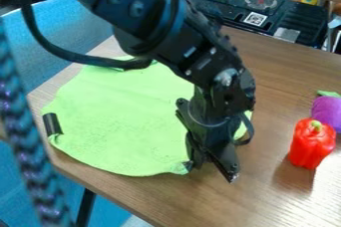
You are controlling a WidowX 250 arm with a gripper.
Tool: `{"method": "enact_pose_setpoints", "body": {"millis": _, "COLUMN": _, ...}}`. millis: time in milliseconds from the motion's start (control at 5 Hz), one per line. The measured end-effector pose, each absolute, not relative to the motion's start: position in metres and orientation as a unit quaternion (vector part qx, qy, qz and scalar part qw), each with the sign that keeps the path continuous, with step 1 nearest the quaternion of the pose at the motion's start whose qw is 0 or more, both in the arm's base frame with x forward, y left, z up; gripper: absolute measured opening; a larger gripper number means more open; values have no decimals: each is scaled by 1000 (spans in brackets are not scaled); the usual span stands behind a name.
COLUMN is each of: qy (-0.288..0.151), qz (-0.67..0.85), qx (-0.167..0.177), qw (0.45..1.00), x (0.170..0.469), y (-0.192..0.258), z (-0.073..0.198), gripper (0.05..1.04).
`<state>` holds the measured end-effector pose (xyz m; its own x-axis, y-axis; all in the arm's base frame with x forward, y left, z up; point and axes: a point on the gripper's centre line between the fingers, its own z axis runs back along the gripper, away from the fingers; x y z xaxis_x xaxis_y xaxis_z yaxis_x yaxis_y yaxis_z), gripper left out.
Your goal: Fold the cloth from bottom right to top left
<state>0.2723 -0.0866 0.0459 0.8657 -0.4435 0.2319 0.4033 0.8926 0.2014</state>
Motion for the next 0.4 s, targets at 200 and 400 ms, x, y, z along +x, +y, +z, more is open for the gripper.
{"method": "enact_pose_setpoints", "body": {"millis": 200, "qy": -133, "qz": -198, "qx": 69, "qw": 969, "x": 278, "y": -73, "z": 60, "gripper": 56}}
{"method": "enact_pose_setpoints", "body": {"millis": 400, "qy": -141, "qz": -157, "qx": 60, "qw": 976, "x": 304, "y": -54, "z": 86, "gripper": 56}}
